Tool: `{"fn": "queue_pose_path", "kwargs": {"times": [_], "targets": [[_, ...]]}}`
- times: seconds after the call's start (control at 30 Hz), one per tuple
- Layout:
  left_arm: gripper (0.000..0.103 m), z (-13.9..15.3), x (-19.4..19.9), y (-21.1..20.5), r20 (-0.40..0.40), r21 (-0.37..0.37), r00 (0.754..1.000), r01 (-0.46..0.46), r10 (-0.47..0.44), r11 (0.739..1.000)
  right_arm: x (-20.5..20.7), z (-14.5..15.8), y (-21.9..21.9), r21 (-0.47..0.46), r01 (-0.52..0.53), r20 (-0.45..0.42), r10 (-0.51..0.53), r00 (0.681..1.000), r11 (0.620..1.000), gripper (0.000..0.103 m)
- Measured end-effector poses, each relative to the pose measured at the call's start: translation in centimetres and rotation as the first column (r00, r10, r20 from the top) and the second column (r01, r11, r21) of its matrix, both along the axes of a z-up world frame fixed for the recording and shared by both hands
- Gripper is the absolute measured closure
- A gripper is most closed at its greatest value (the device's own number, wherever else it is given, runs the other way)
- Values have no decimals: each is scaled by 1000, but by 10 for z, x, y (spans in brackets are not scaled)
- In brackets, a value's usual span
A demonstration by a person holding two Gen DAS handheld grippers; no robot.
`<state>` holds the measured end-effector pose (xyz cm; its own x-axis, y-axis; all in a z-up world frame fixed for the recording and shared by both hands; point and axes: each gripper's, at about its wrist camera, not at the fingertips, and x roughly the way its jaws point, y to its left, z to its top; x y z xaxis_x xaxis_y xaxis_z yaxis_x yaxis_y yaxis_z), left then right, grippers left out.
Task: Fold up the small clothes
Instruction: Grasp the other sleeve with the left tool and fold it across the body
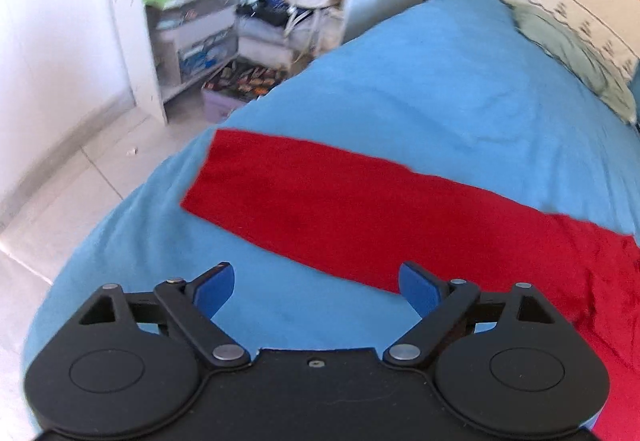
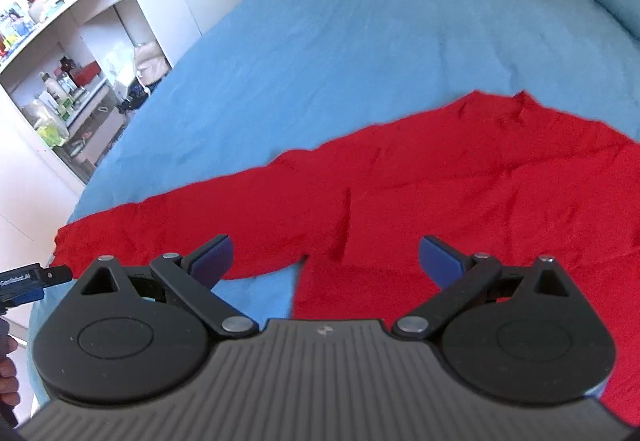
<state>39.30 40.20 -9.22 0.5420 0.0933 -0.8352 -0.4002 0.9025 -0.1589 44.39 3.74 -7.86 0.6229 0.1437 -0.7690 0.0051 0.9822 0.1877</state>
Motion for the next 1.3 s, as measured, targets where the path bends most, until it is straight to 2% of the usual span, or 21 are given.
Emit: {"fn": "queue_pose_path", "kwargs": {"times": [0.03,0.1,0.13,0.23,0.33,0.43,0.47,0.5,0.57,0.67,0.77,0.9,0.97,1.03,1.07,1.17,1.23,1.3], "targets": [[17,-7,4,8,0,-18,1000,-11,11,1000,1,-5,6,-9,2,-6,-2,1000,1000,0],[30,-20,11,21,-6,-42,999,-39,39,998,3,-14,14,-26,0,-17,0,1000,1000,0],[33,-25,14,25,-5,-52,999,-54,54,997,4,-19,17,-36,-3,-22,2,1000,999,0],[35,-29,20,29,30,-63,997,-71,73,995,2,-30,17,-56,-10,-35,8,999,998,0],[43,-30,27,28,42,-35,996,-76,77,996,5,-38,15,-65,-3,-37,1,999,998,0],[72,-31,32,25,33,25,995,-96,95,995,8,-42,10,-74,11,-37,-14,999,997,0],[87,-33,33,28,33,36,994,-105,104,994,9,-44,8,-76,15,-36,-18,999,997,0],[94,-32,33,29,39,34,993,-110,109,993,9,-45,5,-78,17,-35,-20,999,997,0],[95,-28,32,27,50,42,992,-118,116,992,9,-45,0,-81,21,-29,-24,999,996,0],[96,-14,34,13,75,114,993,-96,87,989,7,-42,-13,-78,37,-12,-38,999,996,0],[97,15,34,-14,131,143,991,-48,29,989,5,-35,-30,-61,57,3,-57,998,997,0],[97,67,42,-82,214,187,968,90,-130,978,0,-20,-62,-48,84,23,-83,996,995,0],[97,85,46,-123,240,208,949,155,-203,966,-2,-11,-81,-46,94,34,-93,995,995,0],[97,96,55,-169,252,196,933,211,-257,958,-4,-2,-102,-58,104,45,-102,994,993,0],[97,97,58,-191,256,185,922,248,-291,951,-6,3,-115,-62,112,48,-109,993,992,0],[97,90,70,-267,232,183,879,381,-417,906,-8,14,-154,-62,137,47,-134,990,989,0],[97,75,75,-310,207,176,854,447,-477,877,-9,17,-178,-72,140,41,-138,990,987,0],[97,52,79,-347,178,172,841,484,-511,858,-9,15,-200,-94,129,29,-127,991,987,0]]}}
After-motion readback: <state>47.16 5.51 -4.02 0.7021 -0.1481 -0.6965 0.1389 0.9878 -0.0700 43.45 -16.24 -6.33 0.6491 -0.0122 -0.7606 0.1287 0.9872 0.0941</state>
